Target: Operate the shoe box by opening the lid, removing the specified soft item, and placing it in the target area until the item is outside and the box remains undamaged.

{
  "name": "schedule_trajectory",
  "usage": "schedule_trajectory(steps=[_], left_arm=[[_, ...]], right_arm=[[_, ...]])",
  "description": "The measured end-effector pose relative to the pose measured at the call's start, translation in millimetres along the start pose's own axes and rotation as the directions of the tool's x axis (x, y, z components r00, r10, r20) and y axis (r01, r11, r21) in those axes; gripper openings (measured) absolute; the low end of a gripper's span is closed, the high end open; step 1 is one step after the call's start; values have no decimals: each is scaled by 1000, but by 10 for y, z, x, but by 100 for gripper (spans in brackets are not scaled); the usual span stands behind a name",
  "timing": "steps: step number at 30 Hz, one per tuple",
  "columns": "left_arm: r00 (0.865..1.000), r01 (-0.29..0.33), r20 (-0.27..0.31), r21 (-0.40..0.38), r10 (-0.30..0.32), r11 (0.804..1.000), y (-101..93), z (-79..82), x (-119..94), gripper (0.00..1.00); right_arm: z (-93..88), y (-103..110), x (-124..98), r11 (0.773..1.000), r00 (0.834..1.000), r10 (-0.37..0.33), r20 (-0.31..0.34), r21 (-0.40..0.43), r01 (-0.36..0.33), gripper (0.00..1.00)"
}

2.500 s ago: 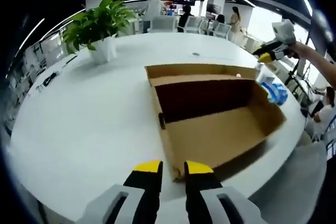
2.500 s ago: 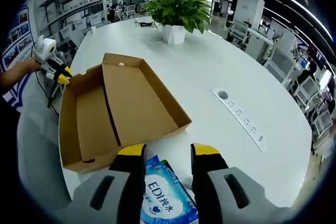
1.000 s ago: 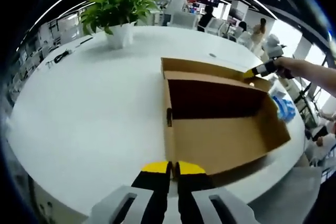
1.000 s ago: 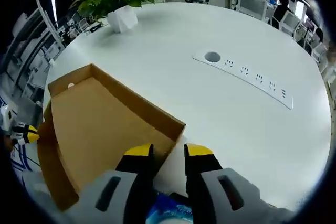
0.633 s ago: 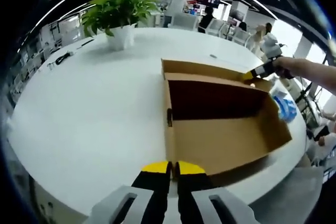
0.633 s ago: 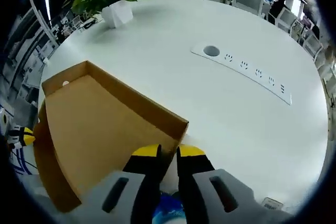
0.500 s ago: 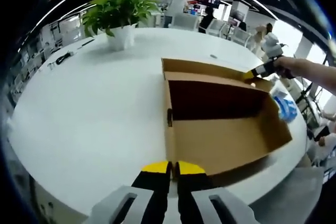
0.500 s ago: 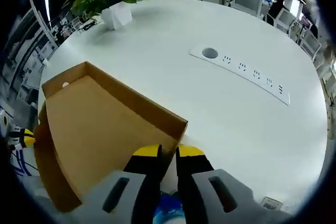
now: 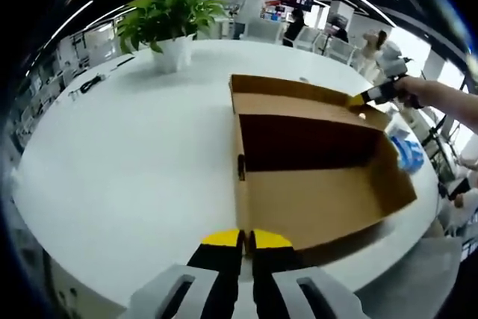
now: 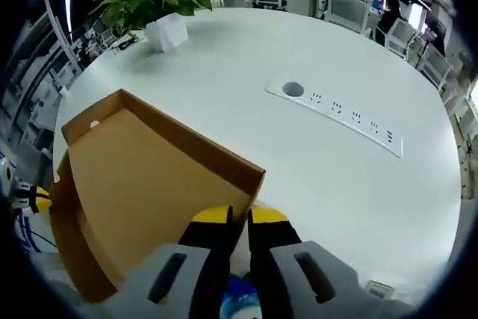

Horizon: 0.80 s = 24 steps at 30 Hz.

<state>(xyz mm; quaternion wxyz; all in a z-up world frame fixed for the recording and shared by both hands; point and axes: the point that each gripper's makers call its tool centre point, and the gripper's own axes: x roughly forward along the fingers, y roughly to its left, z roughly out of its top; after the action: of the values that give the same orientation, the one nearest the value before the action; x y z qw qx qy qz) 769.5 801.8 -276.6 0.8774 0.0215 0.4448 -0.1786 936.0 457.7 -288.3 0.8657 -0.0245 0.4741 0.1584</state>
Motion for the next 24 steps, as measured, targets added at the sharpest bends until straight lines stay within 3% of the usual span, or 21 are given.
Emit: schedule_trajectory(steps=[12,24], left_arm=[[1000,-9,1,1,9,1000,-41,9,-22,3],[1000,-7,1,13,7,1000,-62,7,-35,3]], right_arm=[[179,-40,-76,999,998,-21,60,-25,23,5],[255,46,-443,997,989,-30,147,-62,40,4]])
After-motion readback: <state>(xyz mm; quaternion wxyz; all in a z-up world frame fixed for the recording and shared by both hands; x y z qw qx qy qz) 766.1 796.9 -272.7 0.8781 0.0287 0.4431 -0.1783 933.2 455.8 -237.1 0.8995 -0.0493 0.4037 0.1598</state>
